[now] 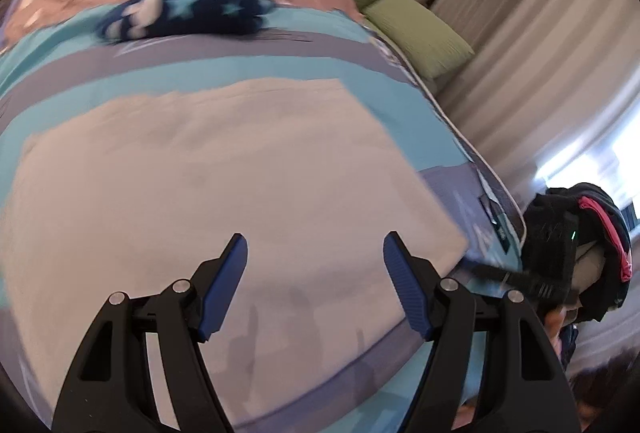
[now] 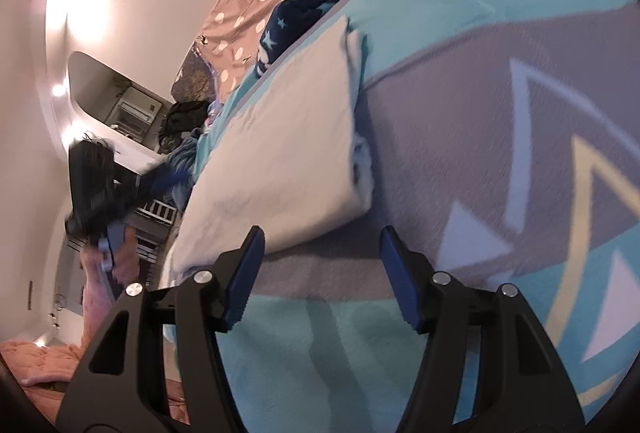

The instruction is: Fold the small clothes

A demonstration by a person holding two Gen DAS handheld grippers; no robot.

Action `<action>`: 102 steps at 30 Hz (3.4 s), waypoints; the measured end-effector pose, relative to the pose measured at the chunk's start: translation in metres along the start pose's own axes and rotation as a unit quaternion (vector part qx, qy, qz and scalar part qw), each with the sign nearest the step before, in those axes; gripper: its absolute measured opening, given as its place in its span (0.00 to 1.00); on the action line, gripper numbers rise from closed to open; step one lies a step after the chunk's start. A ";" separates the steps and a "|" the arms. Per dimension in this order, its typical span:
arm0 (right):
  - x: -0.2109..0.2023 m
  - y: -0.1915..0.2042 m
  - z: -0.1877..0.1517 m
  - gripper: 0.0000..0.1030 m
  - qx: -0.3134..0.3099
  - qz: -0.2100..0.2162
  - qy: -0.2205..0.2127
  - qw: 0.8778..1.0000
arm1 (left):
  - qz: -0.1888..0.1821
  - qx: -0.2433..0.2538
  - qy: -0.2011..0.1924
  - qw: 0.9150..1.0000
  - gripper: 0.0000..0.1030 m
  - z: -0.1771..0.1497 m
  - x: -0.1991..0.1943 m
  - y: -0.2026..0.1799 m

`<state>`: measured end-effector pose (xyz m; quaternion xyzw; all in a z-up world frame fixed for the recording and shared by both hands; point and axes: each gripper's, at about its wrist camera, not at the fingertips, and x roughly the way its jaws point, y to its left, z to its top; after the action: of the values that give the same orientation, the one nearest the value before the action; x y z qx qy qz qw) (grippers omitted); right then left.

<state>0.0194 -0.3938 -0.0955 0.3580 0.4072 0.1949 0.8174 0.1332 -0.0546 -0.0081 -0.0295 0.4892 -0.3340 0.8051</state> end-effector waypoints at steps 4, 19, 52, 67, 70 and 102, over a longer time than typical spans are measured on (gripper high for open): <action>0.002 -0.005 0.000 0.60 0.041 0.007 -0.032 0.999 | -0.005 0.019 0.041 0.999 0.69 0.047 0.051 -0.040; 0.023 -0.028 0.025 0.12 0.120 0.000 -0.029 0.992 | 0.138 0.057 0.172 0.974 0.42 0.115 0.223 -0.109; -0.057 -0.006 -0.042 0.03 0.027 -0.097 -0.082 0.992 | 0.070 0.141 -0.001 0.987 0.65 0.115 0.112 -0.129; 0.010 0.091 -0.041 0.32 -0.149 -0.124 -0.010 0.981 | 0.177 -0.103 -0.134 0.969 0.84 -0.074 -0.095 0.104; 0.032 0.112 -0.042 0.33 -0.183 -0.114 0.009 0.977 | 0.158 -0.179 -0.167 0.957 0.84 -0.119 -0.125 0.143; 0.167 0.262 -0.102 0.57 -0.414 -0.146 0.092 0.894 | 0.037 -0.037 -0.115 0.992 0.47 -0.204 -0.103 0.174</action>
<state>0.0295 -0.0735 -0.0307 -0.0960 0.4106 0.2567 0.8697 0.0265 0.1956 -0.0997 -0.0796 0.4059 -0.2798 0.8664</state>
